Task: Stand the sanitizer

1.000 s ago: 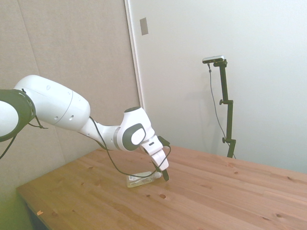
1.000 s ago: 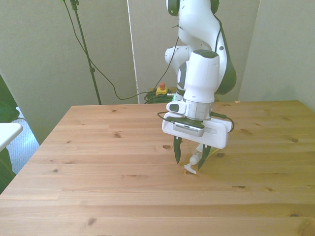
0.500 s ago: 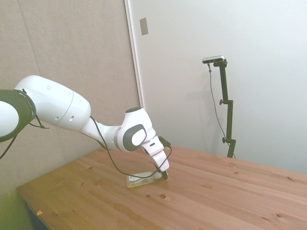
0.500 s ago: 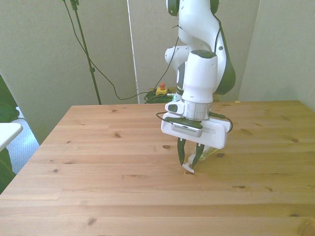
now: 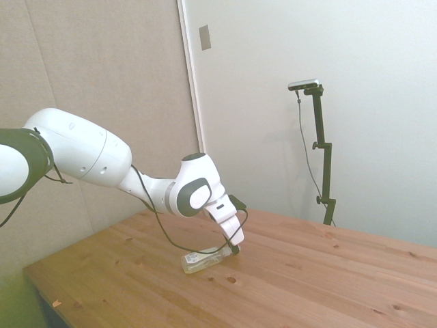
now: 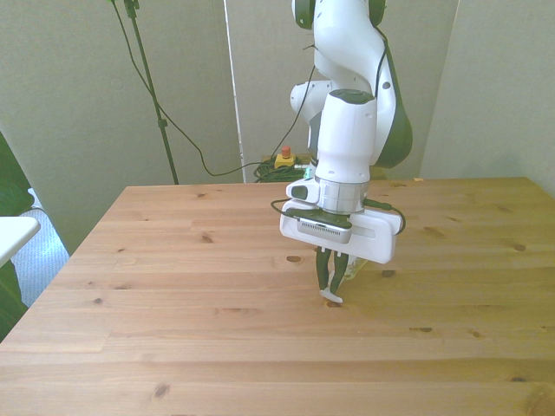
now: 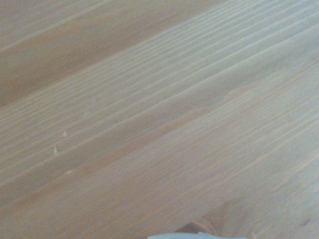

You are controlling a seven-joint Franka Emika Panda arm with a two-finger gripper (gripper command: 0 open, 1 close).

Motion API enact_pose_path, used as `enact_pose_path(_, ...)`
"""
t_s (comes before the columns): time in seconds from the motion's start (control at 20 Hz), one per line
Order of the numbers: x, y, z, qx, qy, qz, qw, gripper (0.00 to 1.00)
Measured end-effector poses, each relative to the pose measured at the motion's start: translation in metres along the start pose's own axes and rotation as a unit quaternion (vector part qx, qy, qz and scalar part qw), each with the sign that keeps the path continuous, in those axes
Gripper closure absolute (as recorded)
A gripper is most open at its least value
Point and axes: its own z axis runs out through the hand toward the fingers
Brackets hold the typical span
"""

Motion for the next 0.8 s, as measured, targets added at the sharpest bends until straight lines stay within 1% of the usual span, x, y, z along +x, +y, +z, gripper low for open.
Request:
enact_pose_path(0.05,0.000,-0.003,-0.004,0.006,0.004,-0.001,1.0000,1.00)
enact_pose_path(0.2,-0.004,-0.015,-0.027,0.042,0.032,0.000,0.9986,1.00)
enact_pose_path(0.3,-0.010,-0.022,-0.045,0.069,0.060,0.005,0.9958,1.00)
enact_pose_path(0.4,-0.018,-0.027,-0.060,0.097,0.091,0.011,0.9911,1.00)
enact_pose_path(0.6,-0.023,-0.030,-0.080,0.143,0.157,0.032,0.9766,1.00)
enact_pose_path(0.7,-0.023,-0.033,-0.091,0.163,0.193,0.042,0.9667,1.00)
enact_pose_path(0.8,-0.029,-0.040,-0.102,0.186,0.226,0.048,0.9550,1.00)
